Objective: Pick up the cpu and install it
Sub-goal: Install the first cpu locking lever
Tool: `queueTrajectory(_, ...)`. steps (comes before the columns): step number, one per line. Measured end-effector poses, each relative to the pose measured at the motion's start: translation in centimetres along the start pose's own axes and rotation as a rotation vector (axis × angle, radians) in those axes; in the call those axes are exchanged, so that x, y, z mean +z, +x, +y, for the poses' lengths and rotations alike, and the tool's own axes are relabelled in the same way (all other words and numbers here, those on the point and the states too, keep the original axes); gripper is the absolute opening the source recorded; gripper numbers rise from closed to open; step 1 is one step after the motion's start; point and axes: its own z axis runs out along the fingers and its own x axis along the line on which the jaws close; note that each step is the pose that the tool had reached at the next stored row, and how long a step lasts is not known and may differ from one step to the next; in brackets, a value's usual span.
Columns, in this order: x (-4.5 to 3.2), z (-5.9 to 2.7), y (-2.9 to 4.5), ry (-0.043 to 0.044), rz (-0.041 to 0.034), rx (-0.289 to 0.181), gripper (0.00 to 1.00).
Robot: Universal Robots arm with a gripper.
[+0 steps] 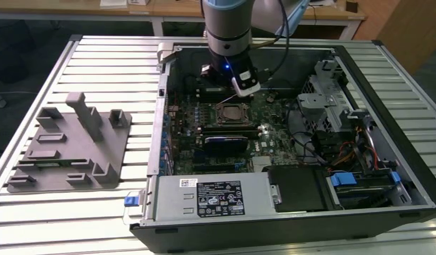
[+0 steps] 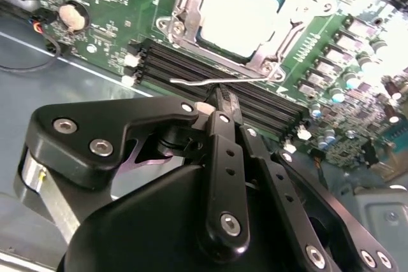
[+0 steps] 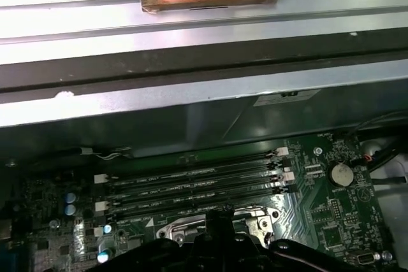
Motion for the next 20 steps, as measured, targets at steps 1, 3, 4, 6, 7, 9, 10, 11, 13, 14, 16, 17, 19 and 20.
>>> queueTrajectory(1,0.05,-0.02,0.0,-0.0009,-0.0053,-0.002,0.11)
queueTrajectory(3,0.18,-0.05,0.0,-0.0028,-0.016,-0.005,0.11)
queueTrajectory(4,0.28,-0.08,0.0,-0.0036,-0.0191,-0.006,0.11)
queueTrajectory(6,0.43,-0.13,0.01,-0.0039,-0.0213,-0.006,0.11)
queueTrajectory(7,0.5,-0.15,0.02,-0.0037,-0.022,-0.004,0.11)
queueTrajectory(9,0.61,-0.18,0.03,-0.0021,-0.0273,0.013,0.11)
queueTrajectory(10,0.66,-0.19,0.03,-0.001,-0.0308,0.025,0.11)
queueTrajectory(11,0.72,-0.21,0.03,0.0002,-0.0348,0.038,0.11)
queueTrajectory(13,0.77,-0.23,0.03,0.0022,-0.0398,0.055,0.11)
queueTrajectory(14,0.8,-0.23,0.04,0.0026,-0.0411,0.058,0.11)
queueTrajectory(16,0.89,-0.2,0.06,0.0032,-0.0432,0.063,0.11)
queueTrajectory(17,0.96,-0.18,0.07,0.0033,-0.0438,0.064,0.11)
queueTrajectory(19,1.11,-0.15,0.09,0.0036,-0.0445,0.065,0.11)
queueTrajectory(20,1.19,-0.13,0.1,0.0038,-0.0447,0.067,0.11)
